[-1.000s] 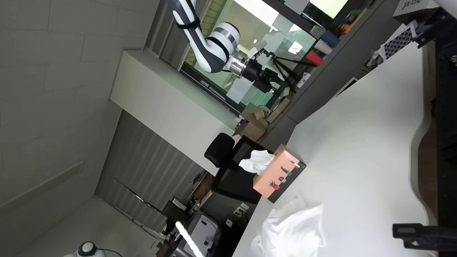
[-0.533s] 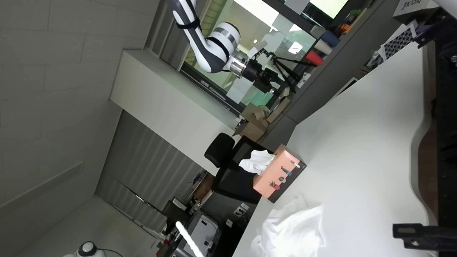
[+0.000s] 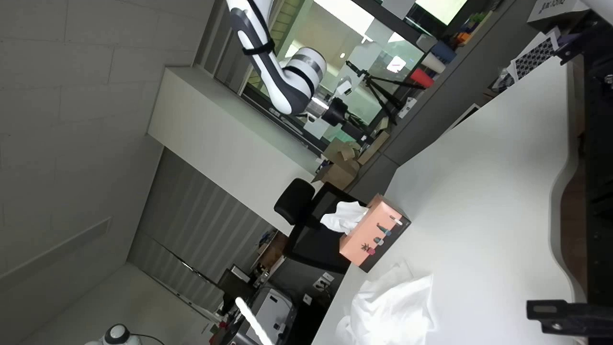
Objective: Remove a tissue from the box
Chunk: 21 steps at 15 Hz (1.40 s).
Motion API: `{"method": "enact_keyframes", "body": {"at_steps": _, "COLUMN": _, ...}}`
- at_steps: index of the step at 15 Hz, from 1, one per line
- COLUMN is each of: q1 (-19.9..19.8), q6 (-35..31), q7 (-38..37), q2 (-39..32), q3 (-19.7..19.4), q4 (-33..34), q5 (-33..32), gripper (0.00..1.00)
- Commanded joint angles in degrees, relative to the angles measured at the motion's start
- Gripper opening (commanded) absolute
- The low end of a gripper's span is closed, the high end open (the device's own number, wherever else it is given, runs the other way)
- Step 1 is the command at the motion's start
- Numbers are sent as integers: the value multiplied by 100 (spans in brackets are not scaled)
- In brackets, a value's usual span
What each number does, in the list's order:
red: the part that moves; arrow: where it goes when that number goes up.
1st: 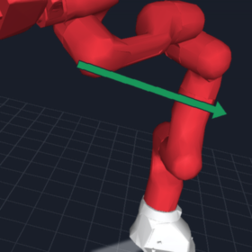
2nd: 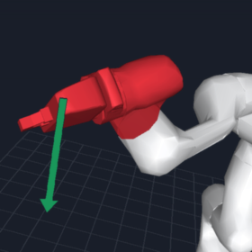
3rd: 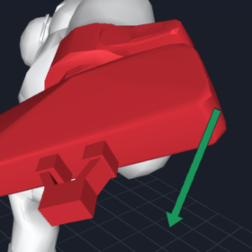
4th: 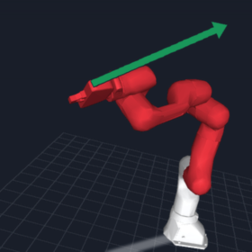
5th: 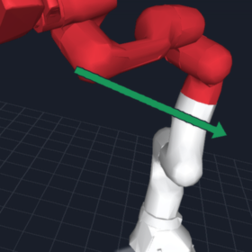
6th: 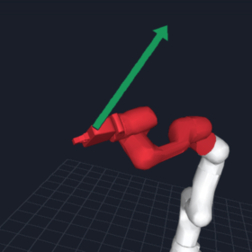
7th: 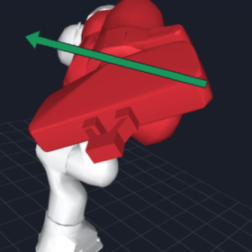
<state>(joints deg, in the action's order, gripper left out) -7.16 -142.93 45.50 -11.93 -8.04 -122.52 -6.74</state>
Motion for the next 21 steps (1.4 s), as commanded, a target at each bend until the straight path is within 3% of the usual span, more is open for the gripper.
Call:
{"method": "enact_keyframes", "body": {"at_steps": 1, "q1": 28, "q6": -733, "q7": 295, "q2": -534, "q3": 283, "q4": 220, "q5": -524, "gripper": 100}}
{"method": "enact_keyframes", "body": {"at_steps": 6, "q1": 237, "q6": -2576, "q7": 142, "q2": -1339, "q3": 382, "q4": 234, "q5": -1482, "gripper": 100}}
{"method": "enact_keyframes", "body": {"at_steps": 13, "q1": -154, "q6": -4231, "q7": -601, "q2": -2144, "q3": 1318, "q4": 420, "q5": -639, "gripper": 100}}
{"method": "enact_keyframes", "body": {"at_steps": 18, "q1": 298, "q6": -6129, "q7": -1286, "q2": -2641, "q3": 846, "q4": 556, "q5": -797, "gripper": 100}}
{"method": "enact_keyframes", "body": {"at_steps": 19, "q1": 270, "q6": -5694, "q7": -1388, "q2": -2637, "q3": 906, "q4": 1035, "q5": -868, "gripper": 100}}
{"method": "enact_keyframes", "body": {"at_steps": 21, "q1": 407, "q6": -5637, "q7": -1488, "q2": -2774, "q3": 750, "q4": 1236, "q5": -877, "gripper": 100}}
